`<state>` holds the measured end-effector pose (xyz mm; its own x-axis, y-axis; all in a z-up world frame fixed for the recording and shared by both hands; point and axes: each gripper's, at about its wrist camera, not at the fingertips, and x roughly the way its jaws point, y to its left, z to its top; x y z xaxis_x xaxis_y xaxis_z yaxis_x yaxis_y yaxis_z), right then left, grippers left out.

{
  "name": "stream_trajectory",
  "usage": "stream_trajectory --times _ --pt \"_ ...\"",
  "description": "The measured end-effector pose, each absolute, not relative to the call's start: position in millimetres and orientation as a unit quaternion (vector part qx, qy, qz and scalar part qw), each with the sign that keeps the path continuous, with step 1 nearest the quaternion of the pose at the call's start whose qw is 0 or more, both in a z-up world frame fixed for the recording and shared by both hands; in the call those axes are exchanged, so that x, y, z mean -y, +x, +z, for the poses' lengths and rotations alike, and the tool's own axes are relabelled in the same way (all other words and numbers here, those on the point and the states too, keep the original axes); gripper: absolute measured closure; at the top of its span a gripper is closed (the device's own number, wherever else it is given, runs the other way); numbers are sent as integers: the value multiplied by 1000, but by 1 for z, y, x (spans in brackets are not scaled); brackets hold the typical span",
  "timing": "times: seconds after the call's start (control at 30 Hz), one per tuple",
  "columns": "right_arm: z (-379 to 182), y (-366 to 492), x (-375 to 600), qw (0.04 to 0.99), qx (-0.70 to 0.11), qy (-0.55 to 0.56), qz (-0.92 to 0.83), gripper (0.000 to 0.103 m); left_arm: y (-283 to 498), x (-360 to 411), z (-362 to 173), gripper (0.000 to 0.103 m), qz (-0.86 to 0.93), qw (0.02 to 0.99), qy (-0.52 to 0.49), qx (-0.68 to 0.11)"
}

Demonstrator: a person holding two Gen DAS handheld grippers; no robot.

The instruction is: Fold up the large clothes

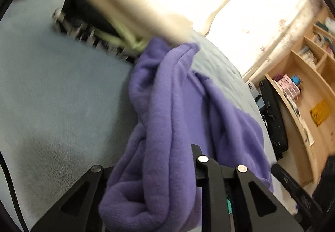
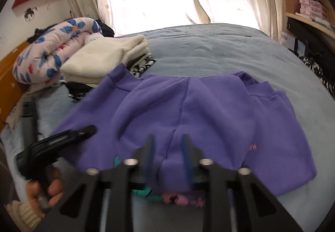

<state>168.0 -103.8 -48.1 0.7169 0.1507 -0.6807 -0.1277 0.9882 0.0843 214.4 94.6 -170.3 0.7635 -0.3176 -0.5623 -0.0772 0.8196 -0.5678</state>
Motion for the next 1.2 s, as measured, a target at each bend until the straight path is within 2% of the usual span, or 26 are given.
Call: stream_trajectory --times 0.13,0.23,0.3,0.47,0.67,0.8,1.0,1.1,1.2 --pt "-65 197 98 926 -369 1 75 95 203 -78 -138 87 -70 916 -250 -304" --pt "-110 214 96 897 -430 32 97 98 195 -71 -121 87 -82 923 -233 -294" --pt "-120 207 96 904 -414 37 98 98 197 -58 -118 87 -82 923 -223 -301" --pt "-104 204 102 903 -418 45 94 98 193 -58 -105 87 -75 932 -203 -291" --pt "-83 192 130 926 -374 28 48 98 183 -53 -91 87 -74 933 -198 -291" --pt "-111 198 158 902 -421 84 56 98 180 -36 -79 87 -81 938 -181 -284" --pt "-88 171 181 924 -355 136 36 100 173 3 -50 87 -78 955 -115 -263" --pt "-106 176 197 900 -397 175 40 99 172 23 -38 87 -80 958 -93 -258" --pt "-100 163 212 897 -384 211 58 99 169 50 -27 87 -82 962 -60 -252"
